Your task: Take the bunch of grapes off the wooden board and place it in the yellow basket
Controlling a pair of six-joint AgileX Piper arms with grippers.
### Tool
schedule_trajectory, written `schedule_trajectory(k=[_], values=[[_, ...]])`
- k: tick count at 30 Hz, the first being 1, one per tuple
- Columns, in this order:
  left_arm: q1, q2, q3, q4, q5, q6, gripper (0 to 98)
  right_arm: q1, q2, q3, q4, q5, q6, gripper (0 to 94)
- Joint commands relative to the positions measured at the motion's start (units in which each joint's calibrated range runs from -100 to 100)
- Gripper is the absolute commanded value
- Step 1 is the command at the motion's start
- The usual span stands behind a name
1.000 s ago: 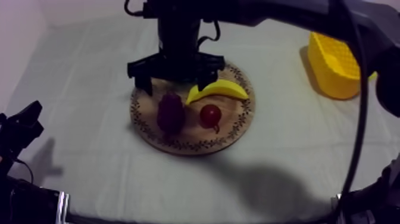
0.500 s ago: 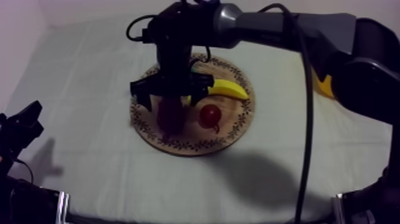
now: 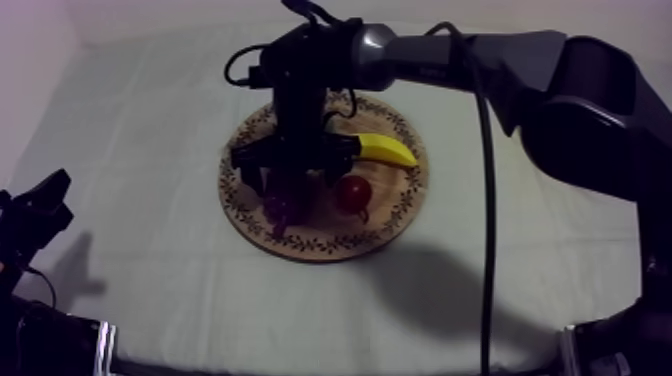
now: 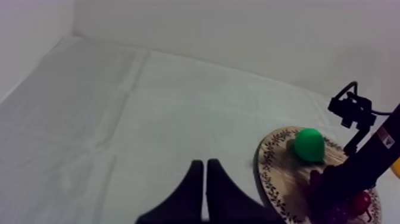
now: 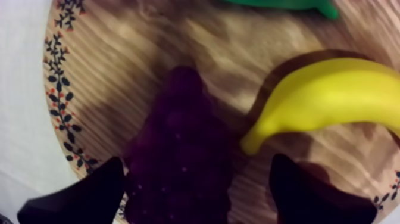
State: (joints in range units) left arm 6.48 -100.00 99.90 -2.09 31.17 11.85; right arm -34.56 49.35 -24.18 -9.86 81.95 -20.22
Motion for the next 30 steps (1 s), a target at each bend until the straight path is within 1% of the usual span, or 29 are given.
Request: schedule_trajectory(k=[1,4,6,8,12,16,24,30], values=[[0.0,0.0,-0.02,-0.04,-0.05,-0.01,0.1,-0.14,-0.02,0.13,-0.2,-0.22,0.61,66.9],[0.0,0.0,-0.02,-0.04,-0.05,-0.01,0.1,-0.55,-0.17,0.28,0.4,-1.46,1.38,38.6],[0.0,0.0,-0.02,-0.04,-0.05,-0.01,0.1,-0.79,-0.48,0.69,0.7,-2.1,1.54,28.1],[0.0,0.0,-0.02,-0.04,-0.05,-0.01,0.1,-0.92,-0.98,1.42,0.64,-2.59,1.73,23.0],[0.0,0.0,-0.02,-0.04,-0.05,-0.01,0.1,-1.03,-2.79,3.29,0.53,-3.45,2.04,19.1],[0.0,0.0,-0.02,-0.04,-0.05,-0.01,0.1,-1.08,-6.31,5.47,1.3,-4.04,2.02,18.1],[0.0,0.0,-0.02,-0.04,-0.05,-0.01,0.1,-0.3,-18.73,13.6,3.89,-7.57,2.81,17.5],[0.0,0.0,-0.02,-0.04,-0.05,-0.01,0.1,1.49,-29.45,20.16,6.42,-9.11,4.09,17.7]])
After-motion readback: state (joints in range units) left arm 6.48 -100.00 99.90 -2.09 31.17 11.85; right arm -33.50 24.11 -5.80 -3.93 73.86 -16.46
